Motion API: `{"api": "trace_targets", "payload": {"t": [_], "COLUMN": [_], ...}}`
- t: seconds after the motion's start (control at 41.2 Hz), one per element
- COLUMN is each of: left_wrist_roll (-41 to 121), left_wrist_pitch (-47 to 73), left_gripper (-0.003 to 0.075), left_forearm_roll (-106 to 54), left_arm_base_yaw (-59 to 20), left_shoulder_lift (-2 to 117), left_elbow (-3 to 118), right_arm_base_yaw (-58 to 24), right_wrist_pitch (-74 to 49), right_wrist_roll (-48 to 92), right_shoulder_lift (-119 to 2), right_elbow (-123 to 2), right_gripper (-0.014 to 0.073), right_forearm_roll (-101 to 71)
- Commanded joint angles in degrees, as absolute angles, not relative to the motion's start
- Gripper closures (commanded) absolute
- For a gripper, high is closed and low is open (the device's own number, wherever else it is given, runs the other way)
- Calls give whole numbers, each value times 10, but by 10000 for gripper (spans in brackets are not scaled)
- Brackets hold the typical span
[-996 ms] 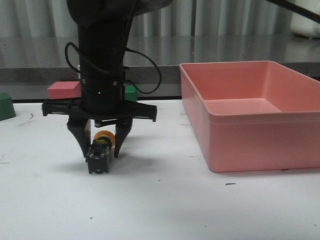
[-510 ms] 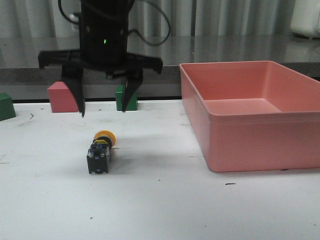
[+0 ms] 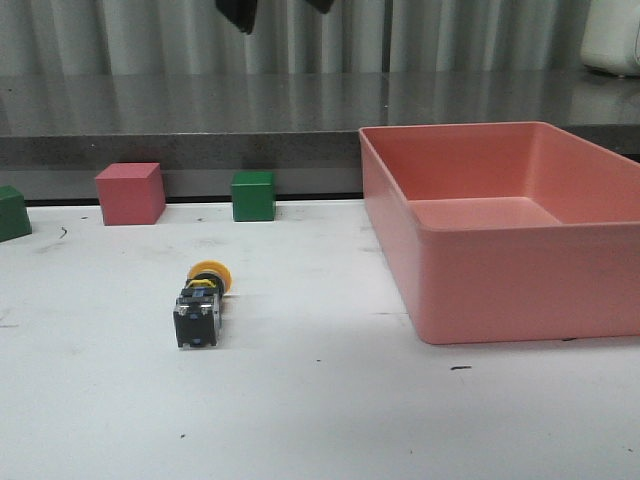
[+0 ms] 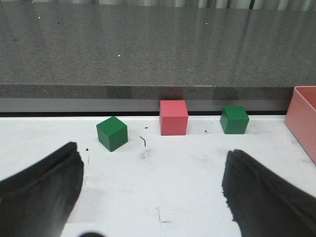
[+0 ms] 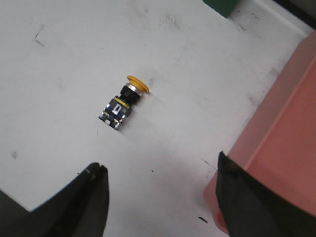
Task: Place and stand button with both arms
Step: 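Open the right gripper and raise it away from the button, then move the left gripper over the lying button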
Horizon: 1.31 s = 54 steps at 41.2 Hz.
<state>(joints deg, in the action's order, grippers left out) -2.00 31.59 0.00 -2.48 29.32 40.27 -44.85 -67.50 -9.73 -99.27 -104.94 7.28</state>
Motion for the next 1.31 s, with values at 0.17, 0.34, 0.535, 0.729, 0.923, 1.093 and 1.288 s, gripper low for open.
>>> {"api": "trace_targets", "payload": {"t": [0.17, 0.34, 0.535, 0.729, 0.923, 1.093, 1.288], "left_wrist_roll": [-27, -27, -27, -27, -27, -27, -27], "left_wrist_pitch": [271, 271, 271, 271, 271, 265, 267], "left_gripper": [153, 153, 153, 153, 153, 153, 153], "left_forearm_roll": [0, 0, 0, 0, 0, 0, 0], "left_arm_base_yaw": [-22, -22, -22, -22, -22, -22, -22], "left_shoulder_lift": [299, 299, 299, 299, 299, 299, 299], "left_elbow": [418, 418, 418, 418, 418, 418, 418], "right_arm_base_yaw": [-433, -429, -429, -429, -429, -429, -429], "right_wrist_pitch": [-541, -487, -414, -389, -390, -389, -388], "right_wrist_roll": [-25, -25, -25, -25, -25, -25, -25], "right_shoulder_lift": [-796, -686, -571, -465, -373, -314, -297], "right_elbow": [-854, -728, -604, -517, -465, -442, -441], "right_gripper": [104, 104, 104, 104, 104, 104, 104], "right_forearm_roll": [81, 80, 58, 53, 51, 51, 51]}}
